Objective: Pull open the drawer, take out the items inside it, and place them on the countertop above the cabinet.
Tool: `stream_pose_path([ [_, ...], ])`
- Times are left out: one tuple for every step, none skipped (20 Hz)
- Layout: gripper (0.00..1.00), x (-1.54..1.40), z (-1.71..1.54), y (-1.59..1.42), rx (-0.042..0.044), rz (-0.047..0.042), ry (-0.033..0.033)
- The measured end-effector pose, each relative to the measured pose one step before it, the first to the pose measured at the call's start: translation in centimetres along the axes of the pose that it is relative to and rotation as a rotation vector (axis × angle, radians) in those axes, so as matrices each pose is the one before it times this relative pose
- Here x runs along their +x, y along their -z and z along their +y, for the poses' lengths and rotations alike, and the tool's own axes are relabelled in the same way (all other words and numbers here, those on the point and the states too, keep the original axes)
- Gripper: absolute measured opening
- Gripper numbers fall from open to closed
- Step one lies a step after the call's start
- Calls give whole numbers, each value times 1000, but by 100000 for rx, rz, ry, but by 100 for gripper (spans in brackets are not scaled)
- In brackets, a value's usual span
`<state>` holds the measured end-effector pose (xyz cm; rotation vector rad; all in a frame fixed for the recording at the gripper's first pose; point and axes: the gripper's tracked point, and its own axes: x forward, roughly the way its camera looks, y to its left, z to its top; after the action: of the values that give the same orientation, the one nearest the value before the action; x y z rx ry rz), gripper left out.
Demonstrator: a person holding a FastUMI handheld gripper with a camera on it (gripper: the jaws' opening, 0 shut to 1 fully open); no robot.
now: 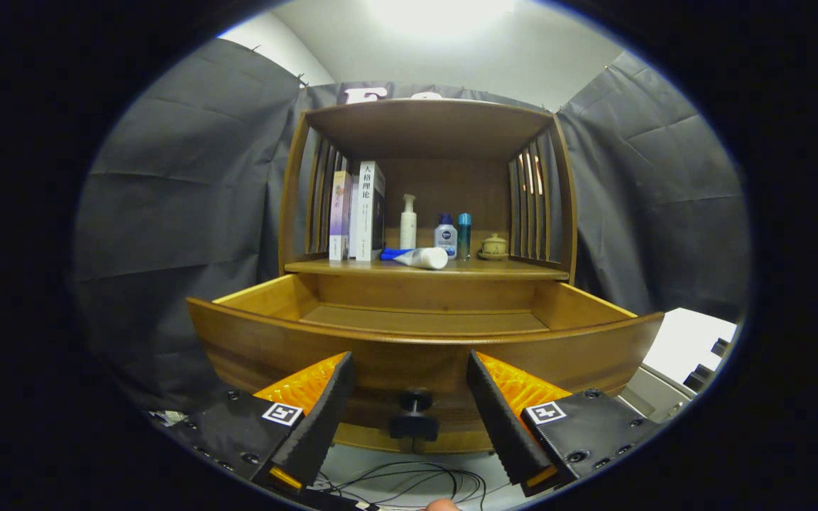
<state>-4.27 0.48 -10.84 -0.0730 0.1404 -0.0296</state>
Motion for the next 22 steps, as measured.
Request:
stream_pose_path([
  [98,153,167,601,-268,1267,-163],
  [98,155,109,489,-282,1158,-282],
  [98,276,161,551,-315,1009,-311],
  [98,156,97,464,-252,1032,-132],
  [98,274,36,400,-257,1331,-298],
  [98,190,73,401,124,1182,-209],
  [98,202,-40,214,319,695,162],
  [98,124,-53,164,45,688,32],
  [97,-40,-105,94,150,-175,557],
  [97,79,99,-74,-201,-186,56],
  [97,37,50,-36,-295,-92,394],
  [97,112,-80,-63,607,-63,316],
  [97,-83,-36,-44,1123,-162,445],
  [97,61,6,-46,816,-14,582],
  [97,43,-7,-40,128,-185,820],
  [97,194,-42,-66,-251,37,947],
  [97,224,-152,10,-69,-45,851],
  [97,232,-135,-136,780,249,945],
  [97,234,125,-22,1564,162,-994],
  [98,317,391,16,811,-212,-923],
  [98,141,20,-224,-266,31,-51],
  [98,25,172,-27,-1242,-524,-44],
])
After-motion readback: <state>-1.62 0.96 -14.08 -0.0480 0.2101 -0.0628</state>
